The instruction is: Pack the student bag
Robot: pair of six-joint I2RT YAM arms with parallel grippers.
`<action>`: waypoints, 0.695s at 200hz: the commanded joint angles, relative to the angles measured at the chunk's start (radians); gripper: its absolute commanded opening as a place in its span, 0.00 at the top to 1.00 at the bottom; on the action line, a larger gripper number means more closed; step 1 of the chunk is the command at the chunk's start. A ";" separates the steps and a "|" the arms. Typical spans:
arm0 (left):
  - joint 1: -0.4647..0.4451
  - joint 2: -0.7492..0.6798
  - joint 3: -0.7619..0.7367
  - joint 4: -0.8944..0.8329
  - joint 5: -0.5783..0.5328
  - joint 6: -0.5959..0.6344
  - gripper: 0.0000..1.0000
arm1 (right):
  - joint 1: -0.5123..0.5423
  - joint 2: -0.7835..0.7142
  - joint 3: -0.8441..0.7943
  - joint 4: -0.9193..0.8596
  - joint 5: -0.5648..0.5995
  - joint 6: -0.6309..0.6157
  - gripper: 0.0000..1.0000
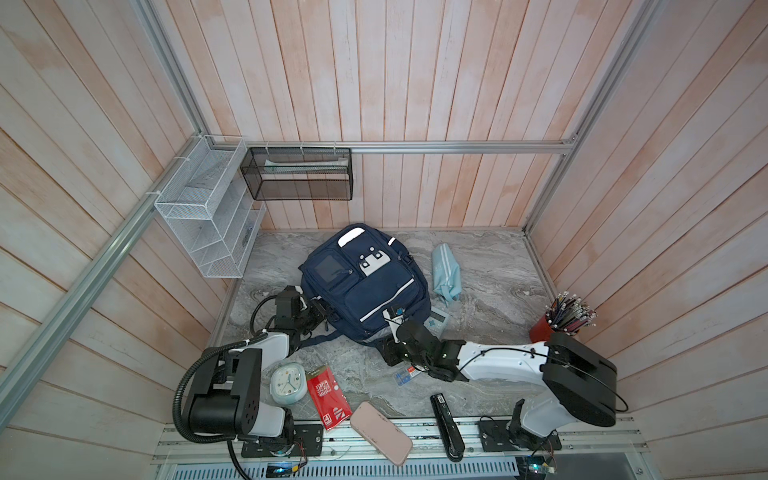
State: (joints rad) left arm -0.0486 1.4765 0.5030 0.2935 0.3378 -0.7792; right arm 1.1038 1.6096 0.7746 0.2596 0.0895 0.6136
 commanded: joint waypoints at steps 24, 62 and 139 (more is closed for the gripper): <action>-0.017 0.021 0.008 -0.026 -0.167 0.035 0.40 | 0.006 0.104 0.035 0.087 -0.104 0.023 0.58; -0.020 0.132 0.062 0.044 -0.109 0.039 0.48 | 0.007 0.163 0.066 0.106 -0.148 0.016 0.57; -0.046 -0.081 0.030 -0.038 0.032 -0.060 1.00 | 0.004 0.308 0.181 0.150 -0.117 -0.060 0.55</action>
State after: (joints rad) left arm -0.0746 1.5188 0.5529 0.2897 0.2798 -0.7918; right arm 1.1065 1.8503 0.8707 0.4091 -0.0551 0.6079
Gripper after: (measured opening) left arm 0.055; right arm 0.431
